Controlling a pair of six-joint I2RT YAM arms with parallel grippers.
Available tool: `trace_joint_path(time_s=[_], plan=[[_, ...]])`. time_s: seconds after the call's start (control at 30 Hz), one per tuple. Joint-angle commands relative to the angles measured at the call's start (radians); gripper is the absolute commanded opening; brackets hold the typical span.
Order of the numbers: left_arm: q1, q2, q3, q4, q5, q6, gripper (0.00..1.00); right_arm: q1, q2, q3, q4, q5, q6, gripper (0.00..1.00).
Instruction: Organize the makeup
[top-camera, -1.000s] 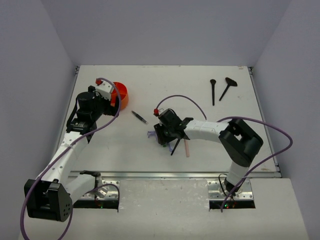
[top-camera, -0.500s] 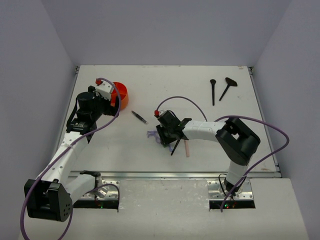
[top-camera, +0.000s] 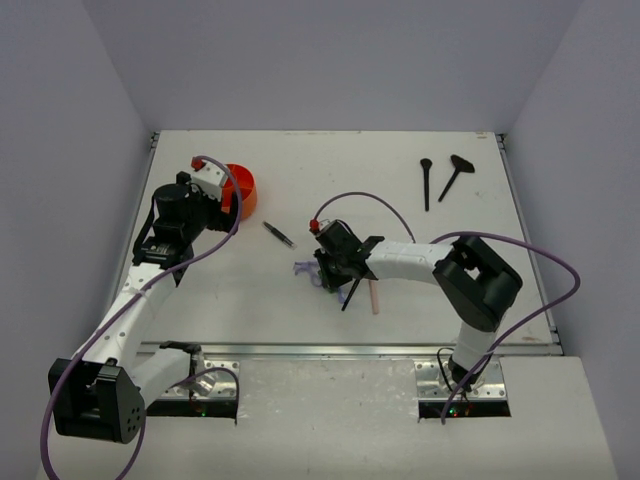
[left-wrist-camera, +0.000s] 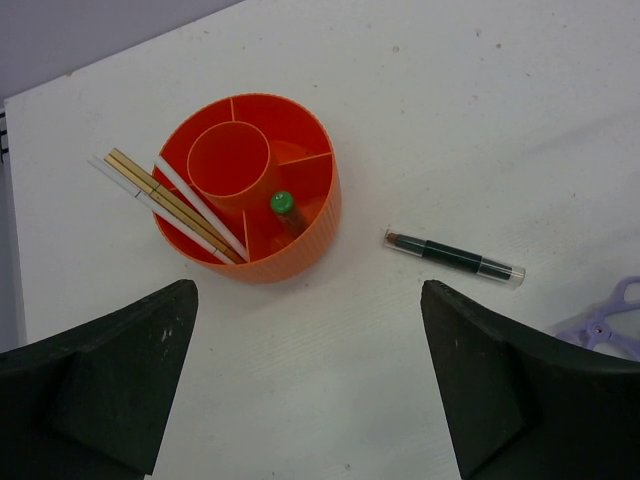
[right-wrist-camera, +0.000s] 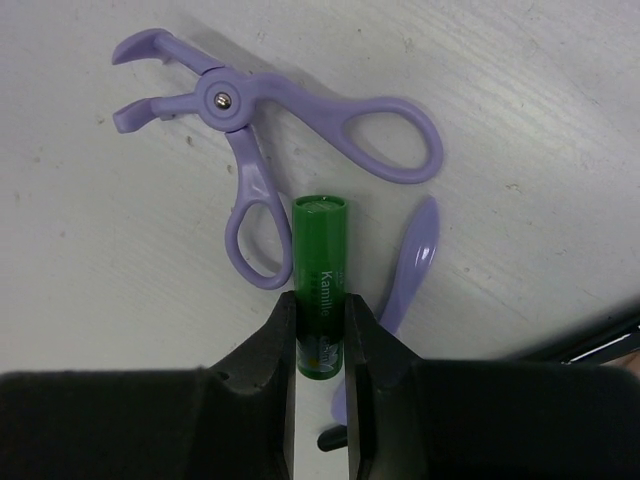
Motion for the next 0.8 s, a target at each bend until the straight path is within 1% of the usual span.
trace_joint_path(time_s=[0.0, 0.07, 0.13, 0.2, 0.27, 0.3, 0.37, 0.4, 0.43, 0.47, 0.5, 0.53, 0.57, 0.63, 0.67, 0.77], plan=[[0.01, -0.013, -0.002, 0.036, 0.002, -0.001, 0.92, 0.009, -0.133, 0.003, 0.059, 0.021, -0.015, 0.0], [0.01, -0.014, -0.002, 0.037, -0.005, -0.002, 0.92, 0.008, -0.188, -0.006, 0.112, 0.016, -0.033, 0.0], [0.011, -0.014, 0.0, 0.043, -0.045, -0.009, 0.92, 0.008, -0.252, -0.02, 0.221, 0.015, -0.084, 0.0], [0.013, -0.012, -0.003, 0.059, -0.096, -0.022, 0.93, 0.008, -0.279, -0.021, 0.343, 0.013, -0.13, 0.0], [0.026, -0.008, -0.002, 0.066, -0.138, -0.04, 0.93, 0.008, -0.274, -0.01, 0.522, -0.025, -0.2, 0.0], [0.044, -0.004, 0.0, 0.069, -0.168, -0.051, 0.94, 0.008, -0.255, 0.027, 0.58, -0.041, -0.222, 0.0], [0.071, 0.006, 0.005, 0.072, -0.199, -0.076, 0.95, 0.008, -0.168, 0.111, 0.663, -0.088, -0.253, 0.0], [0.111, 0.011, 0.007, 0.07, -0.201, -0.09, 0.95, 0.006, -0.136, 0.183, 0.703, -0.124, -0.266, 0.0], [0.128, 0.014, 0.009, 0.069, -0.199, -0.107, 0.95, 0.007, -0.065, 0.227, 0.725, -0.145, -0.267, 0.0], [0.155, 0.018, 0.009, 0.068, -0.194, -0.119, 0.95, 0.007, -0.009, 0.273, 0.787, -0.167, -0.266, 0.0], [0.18, 0.023, 0.009, 0.066, -0.187, -0.127, 0.95, 0.006, 0.034, 0.316, 0.846, -0.189, -0.265, 0.0], [0.184, 0.026, 0.009, 0.066, -0.181, -0.129, 0.95, 0.006, 0.048, 0.345, 0.864, -0.206, -0.265, 0.0], [0.202, 0.03, 0.007, 0.067, -0.176, -0.137, 0.95, 0.006, 0.123, 0.378, 0.967, -0.222, -0.265, 0.0], [0.225, 0.024, -0.005, 0.075, -0.182, -0.14, 0.95, 0.007, 0.25, 0.475, 1.099, -0.238, -0.272, 0.0], [0.233, 0.018, -0.01, 0.088, -0.185, -0.141, 0.95, 0.007, 0.31, 0.53, 1.137, -0.23, -0.278, 0.0], [0.244, 0.003, -0.018, 0.121, -0.193, -0.14, 0.96, 0.006, 0.431, 0.694, 1.146, -0.194, -0.304, 0.0]])
